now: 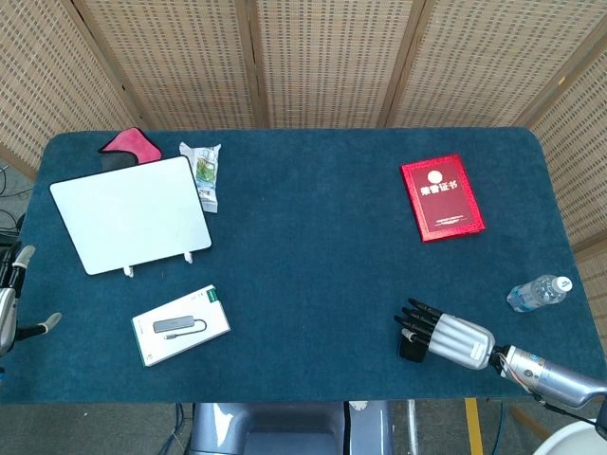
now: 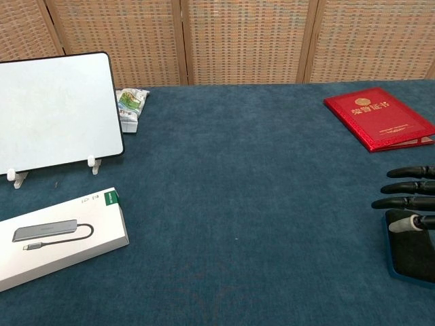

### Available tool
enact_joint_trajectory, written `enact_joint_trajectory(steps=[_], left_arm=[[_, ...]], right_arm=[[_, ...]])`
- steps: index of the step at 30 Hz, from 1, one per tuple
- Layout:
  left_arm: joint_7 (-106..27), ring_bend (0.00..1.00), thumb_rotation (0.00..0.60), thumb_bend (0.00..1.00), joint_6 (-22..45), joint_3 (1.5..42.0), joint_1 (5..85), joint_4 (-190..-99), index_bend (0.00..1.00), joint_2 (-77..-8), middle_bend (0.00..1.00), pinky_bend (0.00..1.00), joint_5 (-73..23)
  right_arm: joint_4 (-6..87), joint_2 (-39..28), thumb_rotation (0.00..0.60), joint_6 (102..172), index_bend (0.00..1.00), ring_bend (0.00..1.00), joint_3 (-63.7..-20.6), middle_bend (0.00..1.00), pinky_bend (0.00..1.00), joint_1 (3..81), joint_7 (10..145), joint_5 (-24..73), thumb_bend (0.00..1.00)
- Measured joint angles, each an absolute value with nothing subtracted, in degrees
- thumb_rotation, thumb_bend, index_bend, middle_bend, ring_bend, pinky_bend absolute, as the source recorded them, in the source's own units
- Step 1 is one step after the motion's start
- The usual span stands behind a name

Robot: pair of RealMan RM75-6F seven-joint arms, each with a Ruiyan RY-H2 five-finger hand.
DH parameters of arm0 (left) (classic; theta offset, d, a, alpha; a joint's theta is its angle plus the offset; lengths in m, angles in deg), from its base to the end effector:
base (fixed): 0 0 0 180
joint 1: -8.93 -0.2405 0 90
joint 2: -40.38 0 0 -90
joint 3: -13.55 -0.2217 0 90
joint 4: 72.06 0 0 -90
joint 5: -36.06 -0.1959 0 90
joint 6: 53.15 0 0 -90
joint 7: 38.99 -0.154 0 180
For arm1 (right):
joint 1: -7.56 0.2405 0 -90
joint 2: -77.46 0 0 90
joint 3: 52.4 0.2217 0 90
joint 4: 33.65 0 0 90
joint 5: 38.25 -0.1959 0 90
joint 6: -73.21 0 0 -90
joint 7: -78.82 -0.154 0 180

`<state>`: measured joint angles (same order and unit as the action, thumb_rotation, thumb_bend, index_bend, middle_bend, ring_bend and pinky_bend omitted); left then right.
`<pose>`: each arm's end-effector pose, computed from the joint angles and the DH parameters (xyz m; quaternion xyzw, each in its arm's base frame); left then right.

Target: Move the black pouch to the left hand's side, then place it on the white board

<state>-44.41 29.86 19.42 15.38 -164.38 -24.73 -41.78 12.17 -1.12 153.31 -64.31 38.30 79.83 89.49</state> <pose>-0.2852 0.2040 0.1629 -0.5666 -0.3870 -0.3567 0.6340 -0.2664 -0.2412 0.0626 0.9314 0.0543 0.2409 0.2676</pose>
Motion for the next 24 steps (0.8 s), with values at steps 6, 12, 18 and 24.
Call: enact_joint_trajectory(steps=[6,12,18,24], left_arm=[[-43.16,0.0,0.6,0.0,29.81,19.29,15.21,-164.06,0.0,-24.28,0.0,0.0,-41.97],[-42.53,0.0,0.6,0.0,29.47,19.21,15.24,-163.79,0.0,-24.09,0.0,0.0,-42.03],[-42.24,0.0,0.6,0.0,29.26,19.34,15.25,-163.88,0.0,-23.96,0.0,0.0,-41.63],[-42.33,0.0,0.6,0.0,28.62,19.36,15.47,-163.76,0.0,-23.98,0.0,0.0,-41.26]], right_arm=[[15.93,-0.91,0.6,148.93,0.22,0.0,-64.99,0.1,0.04,39.56,83.46,87.98,0.0],[17.58,-1.67,0.6,146.26,0.42,0.19,-65.72,0.34,0.29,40.68,85.44,86.27,0.05],[16.17,-3.34,0.6,150.19,0.55,0.35,-65.87,0.49,0.43,40.85,83.47,86.1,0.39],[17.16,-3.9,0.6,156.44,0.55,0.36,-63.51,0.49,0.44,42.57,81.88,85.39,0.47]])
